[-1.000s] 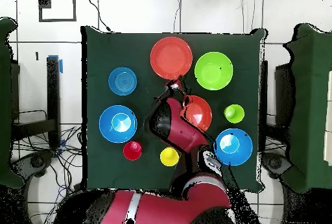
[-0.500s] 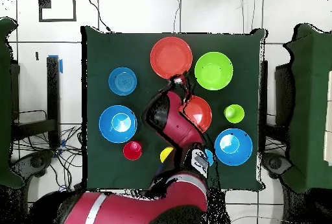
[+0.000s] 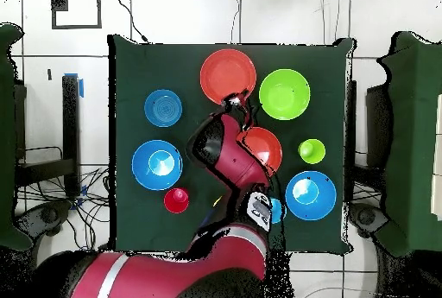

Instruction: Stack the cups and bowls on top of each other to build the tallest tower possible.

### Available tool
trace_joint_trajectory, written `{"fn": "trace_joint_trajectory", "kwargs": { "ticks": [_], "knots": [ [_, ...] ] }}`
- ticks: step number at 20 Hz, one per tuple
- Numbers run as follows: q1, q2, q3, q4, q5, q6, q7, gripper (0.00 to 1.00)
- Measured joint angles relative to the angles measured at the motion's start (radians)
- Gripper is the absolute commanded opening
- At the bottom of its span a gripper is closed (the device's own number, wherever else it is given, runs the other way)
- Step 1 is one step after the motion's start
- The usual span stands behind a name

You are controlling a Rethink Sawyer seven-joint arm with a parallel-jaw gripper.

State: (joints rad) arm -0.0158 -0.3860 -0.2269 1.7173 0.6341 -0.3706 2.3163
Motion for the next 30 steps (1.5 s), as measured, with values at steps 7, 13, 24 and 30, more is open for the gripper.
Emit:
{"fn": "trace_joint_trajectory", "kwargs": {
  "ticks": [7, 13, 24, 30],
  "knots": [
    [0.007, 0.004, -0.015, -0.041, 0.001, 0.079, 0.000, 1.00],
    [-0.021, 0.012, 0.003, -0.069, -0.021, 0.080, 0.000, 1.00],
    [-0.101, 0.041, 0.080, -0.090, -0.097, 0.080, 0.000, 1.00],
    [-0.162, 0.047, 0.167, -0.090, -0.177, 0.080, 0.000, 1.00]
  ]
}}
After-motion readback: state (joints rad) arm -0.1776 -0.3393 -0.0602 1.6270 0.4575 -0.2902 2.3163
